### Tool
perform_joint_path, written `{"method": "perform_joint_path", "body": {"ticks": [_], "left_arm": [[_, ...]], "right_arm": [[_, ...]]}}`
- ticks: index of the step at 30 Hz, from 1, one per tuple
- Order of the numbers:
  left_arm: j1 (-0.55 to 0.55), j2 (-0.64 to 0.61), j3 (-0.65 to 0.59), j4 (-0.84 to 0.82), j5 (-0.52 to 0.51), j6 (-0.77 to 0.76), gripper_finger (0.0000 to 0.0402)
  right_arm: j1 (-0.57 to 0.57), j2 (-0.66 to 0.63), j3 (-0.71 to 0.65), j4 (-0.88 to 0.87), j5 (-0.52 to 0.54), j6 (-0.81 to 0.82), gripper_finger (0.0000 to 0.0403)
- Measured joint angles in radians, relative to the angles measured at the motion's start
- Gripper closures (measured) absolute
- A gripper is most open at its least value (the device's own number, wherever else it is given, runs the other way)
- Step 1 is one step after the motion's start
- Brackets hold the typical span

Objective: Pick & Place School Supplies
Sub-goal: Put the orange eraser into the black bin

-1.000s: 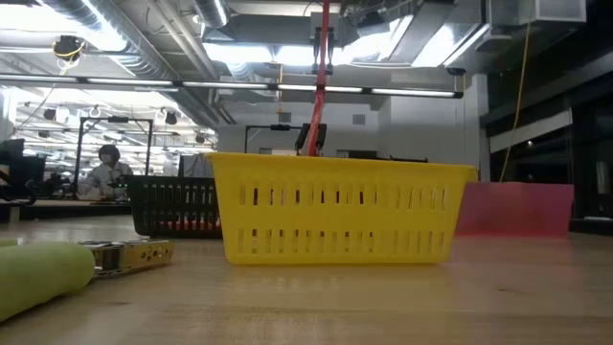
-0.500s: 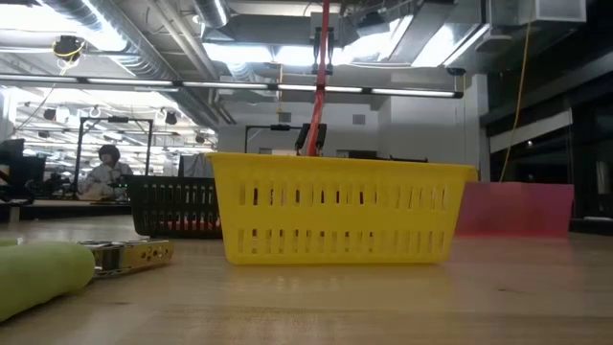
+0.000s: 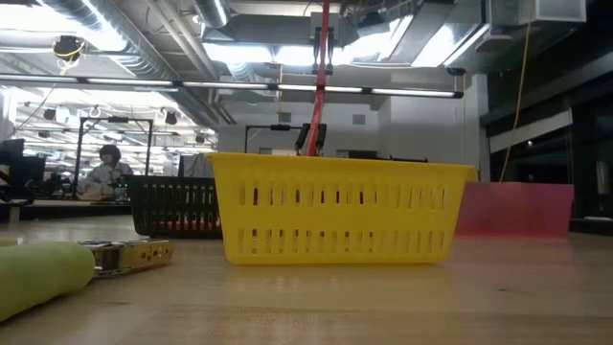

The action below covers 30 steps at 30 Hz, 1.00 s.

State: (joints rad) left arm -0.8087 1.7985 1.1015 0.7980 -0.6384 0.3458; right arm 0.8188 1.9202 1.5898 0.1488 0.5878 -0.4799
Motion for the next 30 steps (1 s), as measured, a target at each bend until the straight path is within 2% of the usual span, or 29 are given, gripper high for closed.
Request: {"method": "perform_joint_path", "body": {"ticks": [11, 15, 20, 25, 30], "left_arm": [[0.0, 0.0, 0.001, 0.045, 0.052, -0.005, 0.0207], [0.0, 0.0, 0.001, 0.048, 0.024, -0.015, 0.0219], [-0.001, 0.0, 0.001, 0.047, -0.029, -0.021, 0.0272], [-0.002, 0.0, 0.001, 0.044, -0.042, -0.015, 0.0364], [-0.007, 0.0, 0.001, 0.039, -0.094, 0.009, 0.0371]], "right_arm": [[-0.039, 0.018, 0.0, 0.014, -0.036, -0.015, 0.037], [-0.045, 0.018, 0.0, 0.023, -0.046, -0.02, 0.037], [-0.046, 0.018, 0.0, 0.035, -0.039, -0.026, 0.037], [-0.046, 0.018, 0.0, 0.038, -0.035, -0.026, 0.037], [-0.046, 0.018, 0.0, 0.039, -0.054, -0.026, 0.037]]}}
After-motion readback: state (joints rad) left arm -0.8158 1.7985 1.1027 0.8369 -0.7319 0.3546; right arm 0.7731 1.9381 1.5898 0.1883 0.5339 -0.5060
